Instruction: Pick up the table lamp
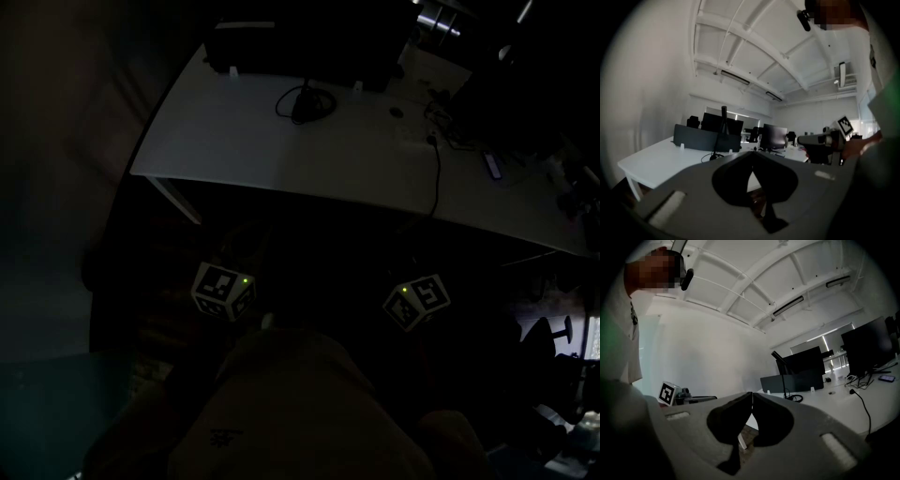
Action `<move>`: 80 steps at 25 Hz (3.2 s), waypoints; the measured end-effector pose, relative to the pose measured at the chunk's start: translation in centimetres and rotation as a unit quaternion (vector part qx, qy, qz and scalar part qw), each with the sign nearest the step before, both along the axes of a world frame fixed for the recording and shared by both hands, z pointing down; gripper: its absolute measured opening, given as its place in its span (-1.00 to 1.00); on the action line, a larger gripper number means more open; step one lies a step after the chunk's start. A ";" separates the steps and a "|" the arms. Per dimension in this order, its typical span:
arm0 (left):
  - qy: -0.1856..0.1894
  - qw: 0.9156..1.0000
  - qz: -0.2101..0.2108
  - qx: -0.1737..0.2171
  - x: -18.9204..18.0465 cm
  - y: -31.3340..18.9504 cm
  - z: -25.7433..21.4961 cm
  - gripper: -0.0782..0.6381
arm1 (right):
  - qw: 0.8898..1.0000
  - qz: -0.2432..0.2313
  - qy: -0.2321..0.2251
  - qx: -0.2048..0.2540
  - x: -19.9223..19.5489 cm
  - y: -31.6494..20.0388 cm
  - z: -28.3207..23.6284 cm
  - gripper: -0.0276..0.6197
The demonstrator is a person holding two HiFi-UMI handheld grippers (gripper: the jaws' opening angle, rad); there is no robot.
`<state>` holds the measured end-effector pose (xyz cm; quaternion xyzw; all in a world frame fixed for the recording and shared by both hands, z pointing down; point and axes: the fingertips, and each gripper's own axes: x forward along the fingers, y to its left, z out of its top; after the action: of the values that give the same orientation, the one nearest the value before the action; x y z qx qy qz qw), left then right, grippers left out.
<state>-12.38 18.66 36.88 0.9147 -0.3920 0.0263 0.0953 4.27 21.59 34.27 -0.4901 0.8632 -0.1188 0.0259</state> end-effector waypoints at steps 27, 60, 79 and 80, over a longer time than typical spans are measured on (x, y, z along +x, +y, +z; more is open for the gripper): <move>-0.005 1.000 -0.030 -0.003 4.9 -1.1 0.3 -0.79 | 1.000 -0.025 -0.005 -0.006 3.8 -1.4 1.3 -0.91; -0.019 0.999 -0.034 0.004 8.2 -0.8 1.0 -0.79 | 0.999 -0.052 -0.006 -0.001 6.4 -0.8 2.2 -0.91; -0.017 1.000 0.010 -0.021 7.6 -15.4 3.0 -0.79 | 0.999 -0.037 -0.005 -0.028 4.5 -14.1 3.7 -0.91; -0.017 1.000 0.014 -0.022 7.5 -16.2 2.9 -0.79 | 0.999 -0.036 -0.007 -0.028 4.3 -15.0 3.6 -0.91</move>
<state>-4.84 2.44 39.79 0.9173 -0.3798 0.0514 0.1081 8.62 6.57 37.88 -0.4581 0.8765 -0.1474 0.0135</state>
